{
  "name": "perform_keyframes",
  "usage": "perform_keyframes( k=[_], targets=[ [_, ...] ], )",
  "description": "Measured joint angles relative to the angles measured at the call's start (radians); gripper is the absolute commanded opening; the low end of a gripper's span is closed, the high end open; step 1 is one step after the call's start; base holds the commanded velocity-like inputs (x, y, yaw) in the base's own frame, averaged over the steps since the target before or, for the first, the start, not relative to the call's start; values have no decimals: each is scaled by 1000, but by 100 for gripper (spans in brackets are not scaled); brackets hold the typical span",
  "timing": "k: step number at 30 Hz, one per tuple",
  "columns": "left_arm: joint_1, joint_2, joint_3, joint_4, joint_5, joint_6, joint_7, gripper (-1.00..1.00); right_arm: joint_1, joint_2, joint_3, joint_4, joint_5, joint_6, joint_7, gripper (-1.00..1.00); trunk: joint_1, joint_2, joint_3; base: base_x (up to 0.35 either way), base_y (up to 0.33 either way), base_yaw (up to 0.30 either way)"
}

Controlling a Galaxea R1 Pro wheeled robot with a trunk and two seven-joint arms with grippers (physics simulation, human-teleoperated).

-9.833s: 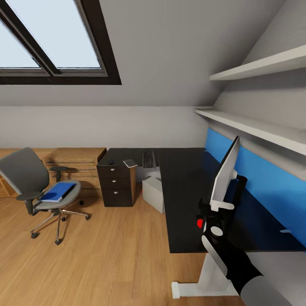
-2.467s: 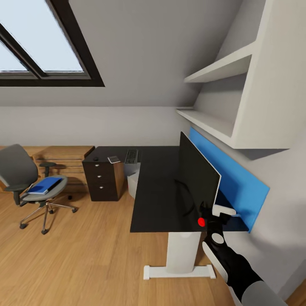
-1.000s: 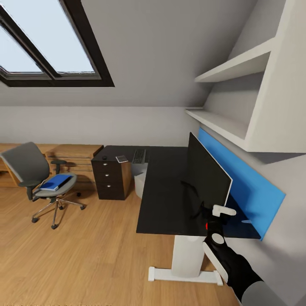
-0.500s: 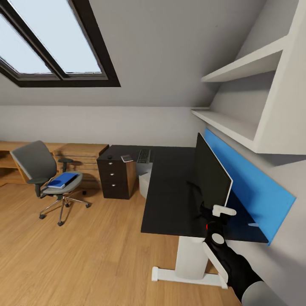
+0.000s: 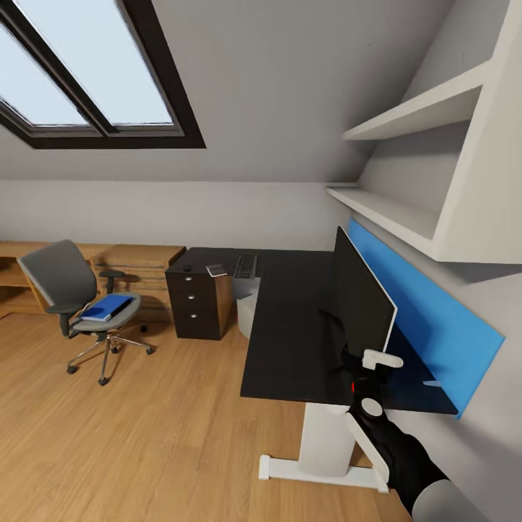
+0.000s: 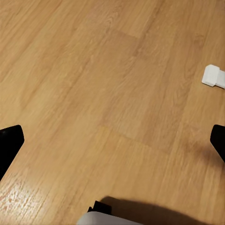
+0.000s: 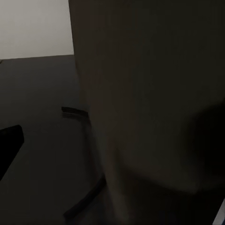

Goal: In the bedroom, organize the workspace by keeping the computer under the desk, ensuring the monitor is on the desk, placing the keyboard on the desk next to the monitor, placing the mouse on the desk next to the keyboard, moving the folder from the swivel chair onto the desk next to the mouse, stacking the notebook on top of the folder with the pen on top of the notebook, and positioning the swivel chair next to the desk.

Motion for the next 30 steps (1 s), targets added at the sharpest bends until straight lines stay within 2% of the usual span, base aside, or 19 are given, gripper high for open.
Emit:
perform_keyframes(
  k=[18,30],
  targets=[
    [0,0,0,0,0,1,0,100,0,0,0,0,-1,0,1,100,0,0,1,0,0,-2],
    [0,0,0,0,0,0,0,100,0,-1,0,0,-1,0,1,100,0,0,1,0,0,-113]
  ],
)
